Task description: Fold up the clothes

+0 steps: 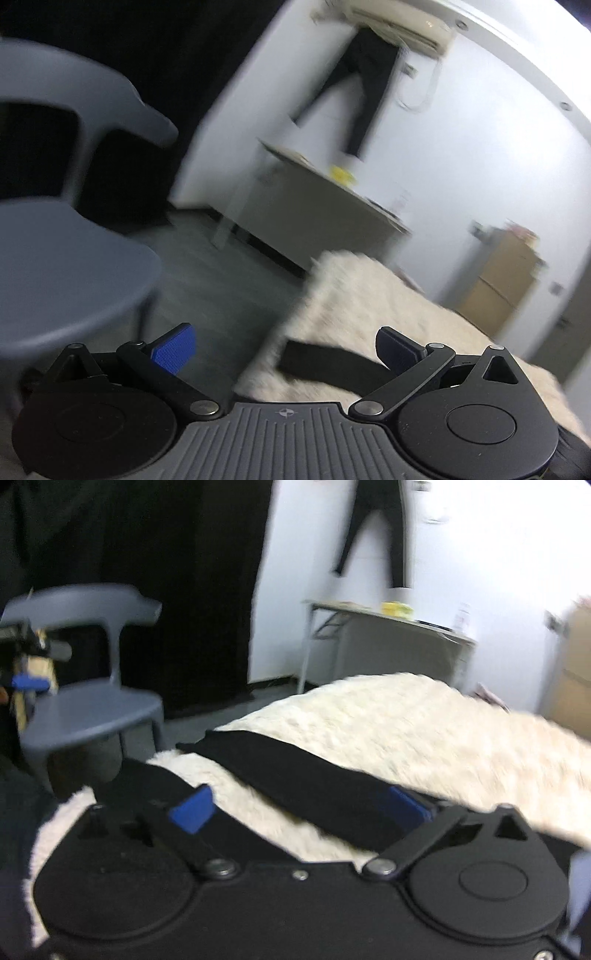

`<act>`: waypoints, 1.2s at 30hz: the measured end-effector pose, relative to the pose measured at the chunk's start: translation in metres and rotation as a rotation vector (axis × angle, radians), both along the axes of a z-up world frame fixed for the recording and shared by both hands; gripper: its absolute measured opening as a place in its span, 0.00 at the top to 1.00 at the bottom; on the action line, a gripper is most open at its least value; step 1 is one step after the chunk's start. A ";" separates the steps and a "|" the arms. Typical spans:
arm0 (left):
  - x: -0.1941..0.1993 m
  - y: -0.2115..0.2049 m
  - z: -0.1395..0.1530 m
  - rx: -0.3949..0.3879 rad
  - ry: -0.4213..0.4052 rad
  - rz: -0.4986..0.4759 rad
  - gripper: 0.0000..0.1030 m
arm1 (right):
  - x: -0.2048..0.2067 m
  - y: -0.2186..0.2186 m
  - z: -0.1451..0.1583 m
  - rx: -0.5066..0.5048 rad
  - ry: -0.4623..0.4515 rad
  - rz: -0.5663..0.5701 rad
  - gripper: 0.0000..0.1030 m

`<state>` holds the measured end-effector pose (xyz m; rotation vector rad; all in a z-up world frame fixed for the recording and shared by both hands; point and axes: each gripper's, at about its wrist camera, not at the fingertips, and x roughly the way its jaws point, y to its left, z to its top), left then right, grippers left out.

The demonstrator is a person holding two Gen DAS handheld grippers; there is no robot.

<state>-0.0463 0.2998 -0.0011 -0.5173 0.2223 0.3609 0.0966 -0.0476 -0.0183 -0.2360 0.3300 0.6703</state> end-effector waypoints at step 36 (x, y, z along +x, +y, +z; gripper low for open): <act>0.056 -0.096 -0.012 0.018 0.254 -0.315 0.00 | 0.018 -0.025 0.004 0.037 0.183 0.003 0.00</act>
